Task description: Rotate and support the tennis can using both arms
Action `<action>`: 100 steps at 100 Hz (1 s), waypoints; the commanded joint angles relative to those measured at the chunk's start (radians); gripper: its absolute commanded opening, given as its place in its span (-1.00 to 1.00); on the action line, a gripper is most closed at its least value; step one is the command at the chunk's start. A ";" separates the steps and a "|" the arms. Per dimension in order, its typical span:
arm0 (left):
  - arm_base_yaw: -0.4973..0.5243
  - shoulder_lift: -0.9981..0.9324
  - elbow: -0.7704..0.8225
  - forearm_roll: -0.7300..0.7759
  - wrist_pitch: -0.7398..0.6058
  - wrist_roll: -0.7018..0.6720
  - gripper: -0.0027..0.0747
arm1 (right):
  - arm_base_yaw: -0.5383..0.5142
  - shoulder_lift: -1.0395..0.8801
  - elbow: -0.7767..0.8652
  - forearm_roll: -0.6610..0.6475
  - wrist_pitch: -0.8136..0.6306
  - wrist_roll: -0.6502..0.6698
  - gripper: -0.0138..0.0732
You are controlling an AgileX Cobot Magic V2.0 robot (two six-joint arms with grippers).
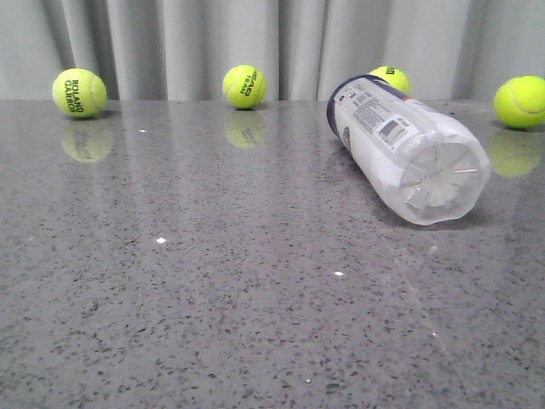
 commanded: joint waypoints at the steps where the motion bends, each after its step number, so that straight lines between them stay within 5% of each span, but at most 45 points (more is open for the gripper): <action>1: -0.002 -0.033 0.045 -0.002 -0.076 -0.005 -0.98 | -0.004 -0.030 -0.018 -0.007 -0.071 -0.001 -0.84; 87: -0.002 -0.033 0.045 -0.002 -0.076 -0.005 -0.98 | -0.003 -0.028 -0.024 -0.007 -0.144 -0.001 -0.84; 100: -0.002 -0.033 0.045 -0.002 -0.076 -0.005 -0.98 | -0.003 -0.016 -0.087 -0.007 -0.030 -0.001 -0.84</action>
